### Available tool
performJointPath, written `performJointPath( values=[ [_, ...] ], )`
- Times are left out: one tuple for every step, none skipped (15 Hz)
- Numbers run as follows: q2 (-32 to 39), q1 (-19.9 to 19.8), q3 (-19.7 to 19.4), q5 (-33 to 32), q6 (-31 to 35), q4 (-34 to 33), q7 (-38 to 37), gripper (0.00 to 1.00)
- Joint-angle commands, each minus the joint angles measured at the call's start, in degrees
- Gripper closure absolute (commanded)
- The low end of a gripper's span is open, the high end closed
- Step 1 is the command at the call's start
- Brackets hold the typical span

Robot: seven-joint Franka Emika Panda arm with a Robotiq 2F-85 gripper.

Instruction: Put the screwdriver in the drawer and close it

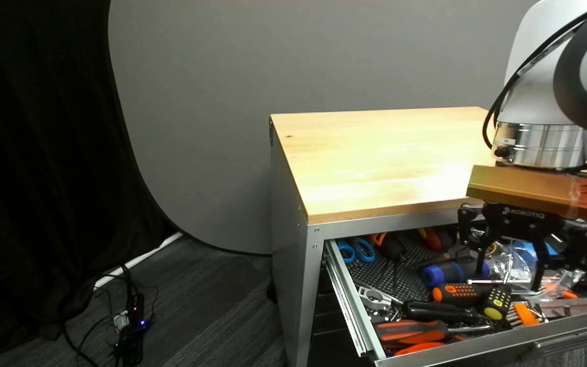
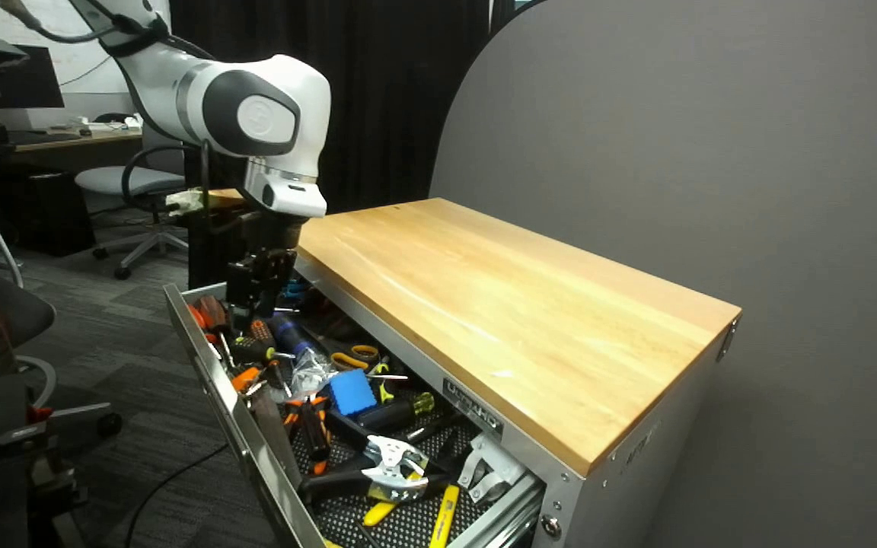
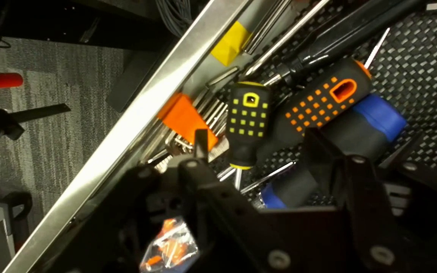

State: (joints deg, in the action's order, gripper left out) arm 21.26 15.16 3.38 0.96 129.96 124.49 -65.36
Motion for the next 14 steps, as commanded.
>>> performJointPath(
  values=[
    [-3.91, -1.27, 0.38, -0.12, -5.74, 1.87, 3.29, 0.04],
    [-4.69, -2.02, 0.81, 0.92, -7.36, 2.45, 5.55, 0.00],
    [-5.37, -2.99, 1.37, 2.48, -9.20, 2.99, 8.89, 0.00],
    [-5.67, -3.79, 1.76, 3.73, -11.55, 3.22, 12.59, 0.00],
    [-5.72, -4.66, 2.00, 5.21, -13.46, 3.50, 16.30, 0.00],
    [-5.83, -5.09, 2.03, 6.03, -15.40, 3.98, 19.22, 0.00],
    [-5.94, -5.63, 2.06, 6.94, -17.09, 4.40, 22.49, 0.00],
    [-5.86, -6.16, 2.00, 7.76, -18.58, 4.89, 25.81, 0.00],
    [-5.43, -6.57, 1.85, 8.21, -20.14, 5.10, 28.92, 0.00],
    [-4.65, -6.95, 1.68, 8.79, -22.20, 4.94, 31.73, 0.00],
    [-3.77, -6.74, 1.19, 8.47, -23.30, 4.83, 31.69, 0.00],
    [-2.67, -6.51, 0.89, 8.25, -23.46, 4.70, 31.38, 0.00],
    [-1.81, -6.51, 0.99, 8.46, -23.66, 4.53, 32.29, 0.00],
    [-0.32, -6.38, 1.17, 8.29, -23.94, 3.91, 33.55, 0.00]
  ],
)
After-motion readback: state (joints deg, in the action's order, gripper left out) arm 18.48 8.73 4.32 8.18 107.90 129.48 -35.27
